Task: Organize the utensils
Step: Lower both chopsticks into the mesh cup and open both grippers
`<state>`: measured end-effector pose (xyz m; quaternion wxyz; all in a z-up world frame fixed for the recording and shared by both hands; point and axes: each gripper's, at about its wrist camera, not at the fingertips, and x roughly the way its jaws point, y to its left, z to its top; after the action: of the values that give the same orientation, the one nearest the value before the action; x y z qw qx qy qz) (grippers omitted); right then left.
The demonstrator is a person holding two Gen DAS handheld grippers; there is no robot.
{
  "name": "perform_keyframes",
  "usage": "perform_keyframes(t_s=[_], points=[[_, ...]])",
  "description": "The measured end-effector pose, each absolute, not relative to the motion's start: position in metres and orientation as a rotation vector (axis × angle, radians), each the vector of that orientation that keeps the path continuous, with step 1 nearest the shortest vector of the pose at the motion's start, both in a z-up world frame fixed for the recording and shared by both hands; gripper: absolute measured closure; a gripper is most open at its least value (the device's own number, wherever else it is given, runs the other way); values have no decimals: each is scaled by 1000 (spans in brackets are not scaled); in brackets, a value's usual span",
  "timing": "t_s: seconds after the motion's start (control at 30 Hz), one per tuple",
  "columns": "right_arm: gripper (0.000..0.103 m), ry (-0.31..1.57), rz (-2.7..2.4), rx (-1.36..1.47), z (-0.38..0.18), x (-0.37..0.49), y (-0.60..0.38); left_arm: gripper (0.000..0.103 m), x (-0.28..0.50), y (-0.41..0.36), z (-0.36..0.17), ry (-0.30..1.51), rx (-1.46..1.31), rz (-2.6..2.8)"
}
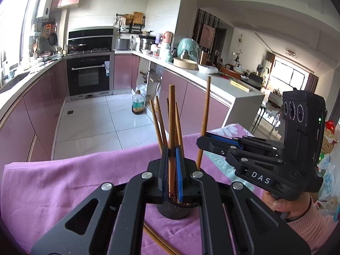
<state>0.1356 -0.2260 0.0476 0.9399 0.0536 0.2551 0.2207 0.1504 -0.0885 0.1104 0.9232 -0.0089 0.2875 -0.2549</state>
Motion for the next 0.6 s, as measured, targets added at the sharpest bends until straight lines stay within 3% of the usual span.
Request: perform_keyframes(t_s=[0.6], points=[[95,636,456,128,23,154,-220,92,202,-101,76,723,-28,-505]])
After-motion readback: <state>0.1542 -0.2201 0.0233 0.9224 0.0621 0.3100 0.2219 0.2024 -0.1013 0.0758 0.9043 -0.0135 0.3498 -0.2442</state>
